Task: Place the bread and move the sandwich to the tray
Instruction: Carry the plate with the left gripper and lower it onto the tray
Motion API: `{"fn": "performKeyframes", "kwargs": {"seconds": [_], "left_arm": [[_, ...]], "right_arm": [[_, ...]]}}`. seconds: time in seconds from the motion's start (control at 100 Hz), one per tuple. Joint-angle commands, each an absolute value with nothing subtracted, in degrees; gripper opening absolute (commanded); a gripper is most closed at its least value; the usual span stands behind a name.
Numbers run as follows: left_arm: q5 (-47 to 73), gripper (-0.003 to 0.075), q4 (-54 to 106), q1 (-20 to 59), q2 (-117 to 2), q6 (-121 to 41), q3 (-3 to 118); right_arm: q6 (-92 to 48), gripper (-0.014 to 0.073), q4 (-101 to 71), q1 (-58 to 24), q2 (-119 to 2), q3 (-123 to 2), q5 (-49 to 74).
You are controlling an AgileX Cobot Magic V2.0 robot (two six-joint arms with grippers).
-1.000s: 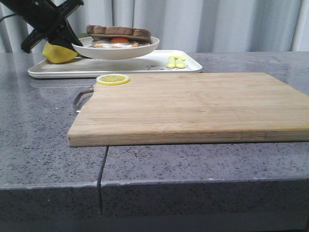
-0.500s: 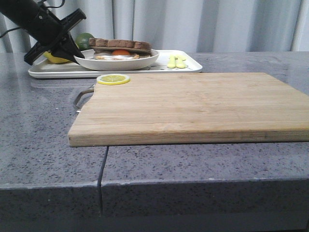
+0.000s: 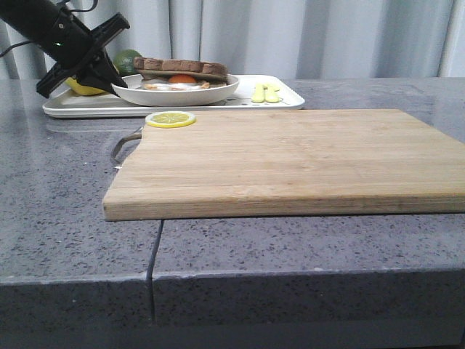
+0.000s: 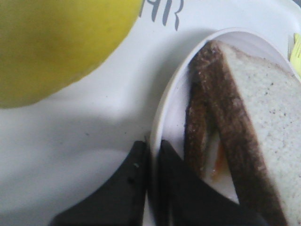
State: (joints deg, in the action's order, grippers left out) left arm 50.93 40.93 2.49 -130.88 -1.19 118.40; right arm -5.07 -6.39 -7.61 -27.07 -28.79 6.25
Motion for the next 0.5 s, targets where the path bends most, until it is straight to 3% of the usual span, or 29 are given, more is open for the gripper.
{"fn": "performKeyframes", "kwargs": {"seconds": [0.0, 0.26, 0.49], "left_arm": [[48.8, 0.0050, 45.2, 2.9, -126.8, -0.9, 120.5], [49.3, 0.0258, 44.9, 2.0, -126.8, -0.9, 120.5], [50.3, 0.0321, 45.0, 1.6, -126.7, -0.9, 120.5]], "right_arm": [[-5.2, 0.0448, -5.9, -7.3, -27.1, -30.3, 1.3], [-5.2, 0.0448, -5.9, -7.3, -27.1, -30.3, 0.4], [-5.2, 0.0448, -5.9, -7.3, -27.1, -30.3, -0.7]]}}
